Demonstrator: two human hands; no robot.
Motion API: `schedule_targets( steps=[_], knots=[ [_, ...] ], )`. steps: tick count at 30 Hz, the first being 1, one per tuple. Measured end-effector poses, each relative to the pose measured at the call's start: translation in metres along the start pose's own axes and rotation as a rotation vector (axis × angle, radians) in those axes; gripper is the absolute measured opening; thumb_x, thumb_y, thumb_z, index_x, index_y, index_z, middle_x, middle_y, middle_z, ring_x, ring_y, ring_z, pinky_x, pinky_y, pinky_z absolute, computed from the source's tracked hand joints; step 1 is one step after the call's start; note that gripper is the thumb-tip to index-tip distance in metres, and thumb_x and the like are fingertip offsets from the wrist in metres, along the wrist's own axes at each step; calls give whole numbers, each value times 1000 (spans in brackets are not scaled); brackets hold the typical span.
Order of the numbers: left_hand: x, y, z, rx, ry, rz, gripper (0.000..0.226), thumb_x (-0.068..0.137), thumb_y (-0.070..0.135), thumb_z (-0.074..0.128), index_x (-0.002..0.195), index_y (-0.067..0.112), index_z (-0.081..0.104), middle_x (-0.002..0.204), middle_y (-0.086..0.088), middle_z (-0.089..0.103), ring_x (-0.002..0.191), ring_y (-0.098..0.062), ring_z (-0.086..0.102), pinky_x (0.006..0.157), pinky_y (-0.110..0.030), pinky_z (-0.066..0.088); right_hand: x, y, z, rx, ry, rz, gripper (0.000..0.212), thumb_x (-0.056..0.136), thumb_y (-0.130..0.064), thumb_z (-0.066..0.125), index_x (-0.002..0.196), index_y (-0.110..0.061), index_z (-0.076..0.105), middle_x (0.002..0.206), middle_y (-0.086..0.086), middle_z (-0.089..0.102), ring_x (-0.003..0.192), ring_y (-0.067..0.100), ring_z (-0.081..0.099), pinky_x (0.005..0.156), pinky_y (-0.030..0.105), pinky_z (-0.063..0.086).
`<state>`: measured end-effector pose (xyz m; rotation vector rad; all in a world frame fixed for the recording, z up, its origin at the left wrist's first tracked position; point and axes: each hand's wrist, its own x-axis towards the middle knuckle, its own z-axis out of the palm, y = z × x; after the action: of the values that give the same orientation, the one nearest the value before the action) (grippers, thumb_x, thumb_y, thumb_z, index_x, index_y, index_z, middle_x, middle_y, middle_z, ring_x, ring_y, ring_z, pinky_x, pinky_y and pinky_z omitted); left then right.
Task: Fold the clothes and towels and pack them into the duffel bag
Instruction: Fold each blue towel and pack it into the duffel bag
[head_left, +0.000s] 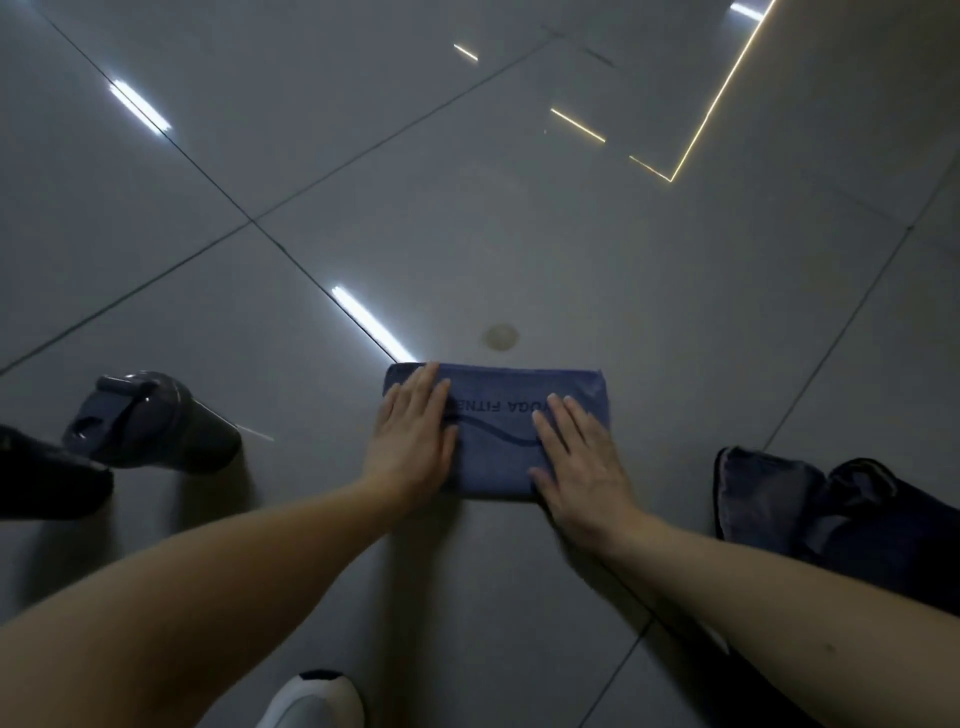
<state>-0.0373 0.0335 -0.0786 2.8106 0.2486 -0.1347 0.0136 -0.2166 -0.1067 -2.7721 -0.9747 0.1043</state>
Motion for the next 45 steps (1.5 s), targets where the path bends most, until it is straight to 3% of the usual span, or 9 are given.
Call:
schedule_targets(
  steps=[5,11,14,17,20,24,33,38,45],
  knots=[
    [-4,-18,28,145,-83,29,84,92,65,5,159,15,-1,166,-4,-11,152,-16,-14,124,-39,-9,-1,9,14,-136,-129,6,75,100,-60,20,158,-12,26,166,12,15,154,27,10,121,46,10],
    [-5,-20,26,182,-83,55,83,95,63,13,159,11,5,167,-8,-3,154,-20,-7,123,-43,-7,9,8,2,-68,-100,29,70,95,-54,32,150,-12,43,158,13,37,145,29,28,116,44,16],
    [3,13,11,131,-23,90,72,95,41,44,156,12,22,165,-12,10,151,-29,8,122,-44,-6,42,26,-23,-33,-58,127,63,96,-39,36,152,-12,37,158,9,35,143,30,31,117,47,24],
    [7,61,5,68,-49,322,49,90,30,59,137,19,50,150,-10,37,131,-32,37,111,-45,22,70,48,-37,44,-153,233,59,100,-29,49,155,-15,31,154,8,39,139,31,34,114,45,28],
    [7,104,22,30,-80,572,32,86,34,67,114,19,67,122,-7,57,104,-29,53,87,-42,43,86,59,-41,99,-207,293,49,97,-27,58,143,-15,48,138,14,51,127,35,42,107,43,36],
    [7,138,39,82,-200,556,44,89,41,64,125,15,59,123,-7,54,110,-28,49,90,-40,41,92,65,-44,143,-258,352,27,88,-22,64,113,-15,69,115,15,61,111,36,53,95,44,49],
    [3,155,40,235,-216,600,34,100,23,47,131,10,50,125,-13,53,109,-31,51,82,-40,42,92,73,-60,269,-348,511,5,79,-18,66,82,-18,63,90,10,65,89,30,61,68,28,40],
    [-7,171,28,402,-291,691,59,100,16,47,152,11,20,142,-20,34,113,-36,50,69,-40,45,93,71,-73,342,-366,555,9,77,-18,64,82,-18,57,95,10,64,90,29,59,68,28,40],
    [-9,169,-7,383,-408,748,45,94,11,58,138,12,48,134,-14,40,104,-30,55,67,-37,45,79,64,-89,482,-450,607,29,81,-8,55,110,-12,57,94,15,62,77,30,63,62,41,59]
  ],
)
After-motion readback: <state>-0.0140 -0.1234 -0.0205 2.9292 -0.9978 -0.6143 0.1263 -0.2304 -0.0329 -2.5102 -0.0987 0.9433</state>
